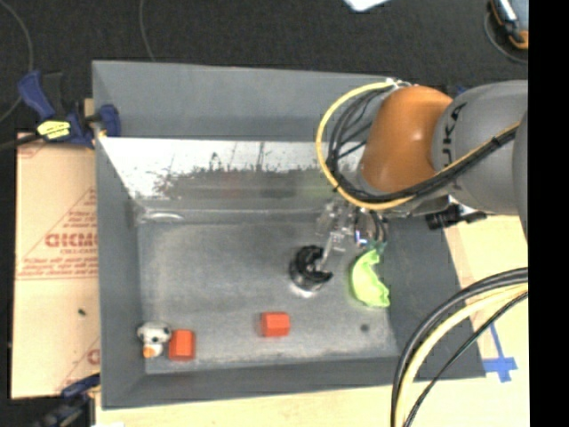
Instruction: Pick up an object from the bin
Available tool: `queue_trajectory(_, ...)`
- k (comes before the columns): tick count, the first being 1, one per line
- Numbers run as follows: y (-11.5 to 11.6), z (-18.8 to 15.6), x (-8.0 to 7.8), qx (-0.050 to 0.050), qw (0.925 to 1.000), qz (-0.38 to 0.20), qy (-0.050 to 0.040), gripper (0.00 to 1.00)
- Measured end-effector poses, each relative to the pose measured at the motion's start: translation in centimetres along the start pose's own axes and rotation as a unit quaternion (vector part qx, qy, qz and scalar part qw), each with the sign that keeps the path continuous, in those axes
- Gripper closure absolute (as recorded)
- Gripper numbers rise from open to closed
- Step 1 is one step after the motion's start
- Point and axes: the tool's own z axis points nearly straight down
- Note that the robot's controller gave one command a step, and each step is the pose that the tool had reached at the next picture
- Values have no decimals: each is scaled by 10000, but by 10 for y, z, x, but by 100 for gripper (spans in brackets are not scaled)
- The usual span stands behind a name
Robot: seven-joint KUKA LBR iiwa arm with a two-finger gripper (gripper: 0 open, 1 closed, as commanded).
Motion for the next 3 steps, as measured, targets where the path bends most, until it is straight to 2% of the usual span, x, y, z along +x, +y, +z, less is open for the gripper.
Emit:
queue_trajectory(1, 15, 47, -27, -1, 10000, -32, -29, 100)
queue_trajectory(2, 15, 40, -18, 4, 9955, 943, -8, 100)
queue_trajectory(3, 15, 40, -18, 7, 9956, 938, -8, 100)
